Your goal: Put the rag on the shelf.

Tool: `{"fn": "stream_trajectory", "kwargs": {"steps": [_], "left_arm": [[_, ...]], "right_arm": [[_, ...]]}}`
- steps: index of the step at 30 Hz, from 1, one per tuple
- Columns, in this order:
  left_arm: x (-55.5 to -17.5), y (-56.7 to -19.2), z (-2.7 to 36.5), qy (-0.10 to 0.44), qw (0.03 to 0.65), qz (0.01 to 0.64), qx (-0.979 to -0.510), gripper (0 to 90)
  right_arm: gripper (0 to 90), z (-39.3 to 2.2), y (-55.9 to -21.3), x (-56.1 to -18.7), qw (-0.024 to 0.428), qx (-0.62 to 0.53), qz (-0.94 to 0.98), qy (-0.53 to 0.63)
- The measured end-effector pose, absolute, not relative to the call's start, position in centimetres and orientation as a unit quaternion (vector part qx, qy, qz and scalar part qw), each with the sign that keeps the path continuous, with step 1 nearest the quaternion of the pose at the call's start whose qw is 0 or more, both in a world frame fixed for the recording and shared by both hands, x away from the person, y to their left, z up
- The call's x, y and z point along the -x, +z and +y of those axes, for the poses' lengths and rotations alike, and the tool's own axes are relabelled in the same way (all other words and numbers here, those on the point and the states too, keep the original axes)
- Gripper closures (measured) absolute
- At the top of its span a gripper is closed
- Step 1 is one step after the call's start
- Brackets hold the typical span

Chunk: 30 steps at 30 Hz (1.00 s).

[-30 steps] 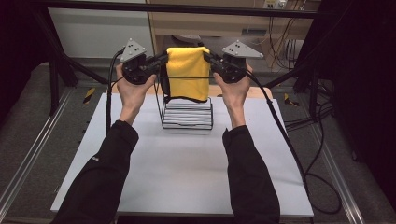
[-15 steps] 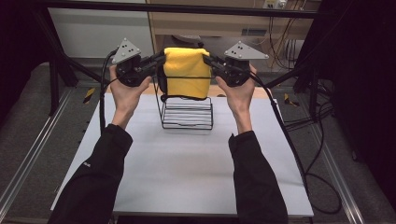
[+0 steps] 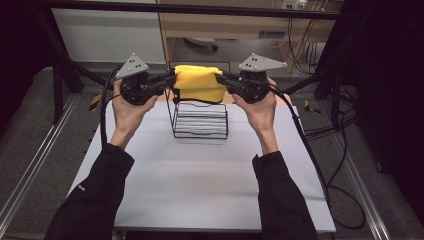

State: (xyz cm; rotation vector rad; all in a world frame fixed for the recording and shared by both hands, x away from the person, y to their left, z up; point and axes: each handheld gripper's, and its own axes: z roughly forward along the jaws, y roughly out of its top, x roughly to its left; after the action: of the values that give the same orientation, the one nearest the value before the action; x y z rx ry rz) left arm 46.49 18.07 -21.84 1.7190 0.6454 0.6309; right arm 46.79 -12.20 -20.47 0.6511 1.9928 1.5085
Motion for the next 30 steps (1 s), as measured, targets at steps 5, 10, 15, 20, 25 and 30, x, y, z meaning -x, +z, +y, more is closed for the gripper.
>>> {"fn": "stream_trajectory", "kwargs": {"steps": [5,10,15,20,25,30], "left_arm": [[-46.1,-22.5,18.0,0.262,0.551,0.277,-0.743,79.4],[-46.0,-22.9,17.9,0.259,0.536,0.276,-0.755,78.7],[-45.8,-23.3,17.9,0.253,0.517,0.275,-0.770,77.5],[-45.5,-22.4,18.4,0.239,0.504,0.274,-0.783,72.1],[-45.0,-20.5,19.1,0.236,0.507,0.269,-0.784,67.1],[-45.0,-19.1,19.1,0.244,0.512,0.279,-0.775,66.9]], "right_arm": [[81.9,-12.3,-21.4,-46.5,0.258,-0.247,0.748,0.559],[81.7,-12.4,-22.0,-46.4,0.244,-0.250,0.755,0.555],[81.6,-12.5,-22.6,-46.3,0.235,-0.247,0.763,0.549],[81.6,-12.5,-23.0,-46.2,0.231,-0.246,0.767,0.546],[81.6,-12.6,-23.1,-46.1,0.228,-0.244,0.766,0.549],[81.5,-12.5,-23.3,-46.0,0.231,-0.240,0.770,0.544]]}}
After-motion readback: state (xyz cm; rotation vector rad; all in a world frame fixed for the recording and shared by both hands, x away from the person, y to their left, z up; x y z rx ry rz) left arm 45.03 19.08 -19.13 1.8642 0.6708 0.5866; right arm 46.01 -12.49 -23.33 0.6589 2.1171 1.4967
